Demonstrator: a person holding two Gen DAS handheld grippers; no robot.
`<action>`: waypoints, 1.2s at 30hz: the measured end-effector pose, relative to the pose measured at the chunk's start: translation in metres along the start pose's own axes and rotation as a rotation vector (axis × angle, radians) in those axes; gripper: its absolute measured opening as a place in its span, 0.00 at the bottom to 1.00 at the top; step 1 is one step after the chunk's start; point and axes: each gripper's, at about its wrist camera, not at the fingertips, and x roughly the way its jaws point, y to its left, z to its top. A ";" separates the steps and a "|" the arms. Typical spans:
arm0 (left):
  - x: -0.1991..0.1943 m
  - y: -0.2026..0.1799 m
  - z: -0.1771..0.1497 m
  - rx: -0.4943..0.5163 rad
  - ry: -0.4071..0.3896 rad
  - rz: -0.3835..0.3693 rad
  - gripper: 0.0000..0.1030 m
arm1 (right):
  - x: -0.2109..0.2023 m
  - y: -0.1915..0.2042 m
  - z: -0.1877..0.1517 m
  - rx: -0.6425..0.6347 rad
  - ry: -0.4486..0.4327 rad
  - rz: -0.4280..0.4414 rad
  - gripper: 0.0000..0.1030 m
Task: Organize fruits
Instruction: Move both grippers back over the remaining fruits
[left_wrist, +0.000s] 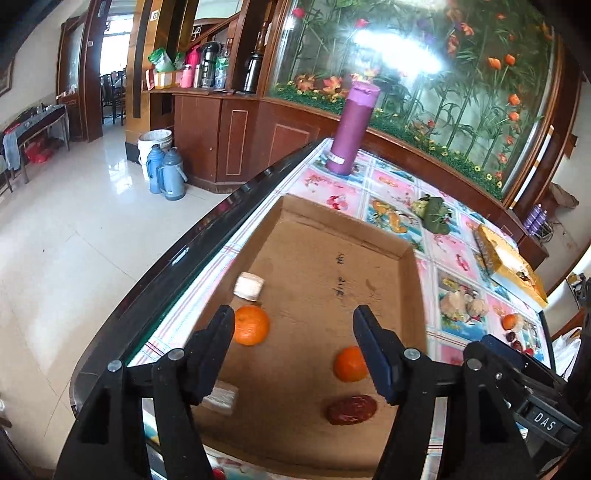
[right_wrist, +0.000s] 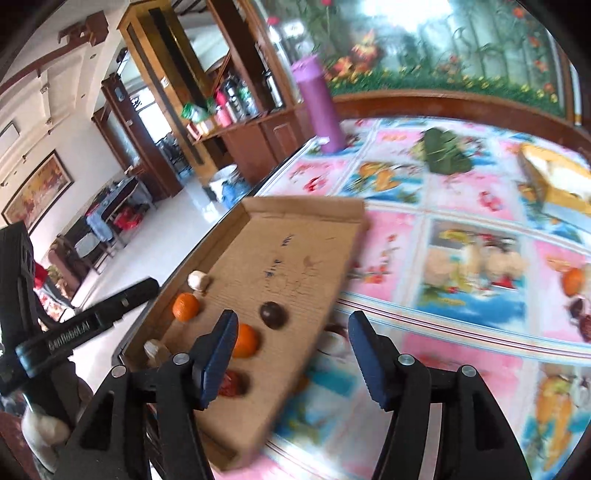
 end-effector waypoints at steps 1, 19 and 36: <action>-0.003 -0.005 -0.001 0.009 -0.004 -0.011 0.64 | -0.009 -0.005 -0.003 -0.001 -0.016 -0.016 0.68; 0.041 -0.140 -0.045 0.284 0.150 -0.184 0.70 | -0.128 -0.222 -0.049 0.220 -0.039 -0.434 0.76; 0.142 -0.215 -0.013 0.398 0.242 -0.154 0.70 | -0.093 -0.277 -0.028 0.309 -0.044 -0.410 0.75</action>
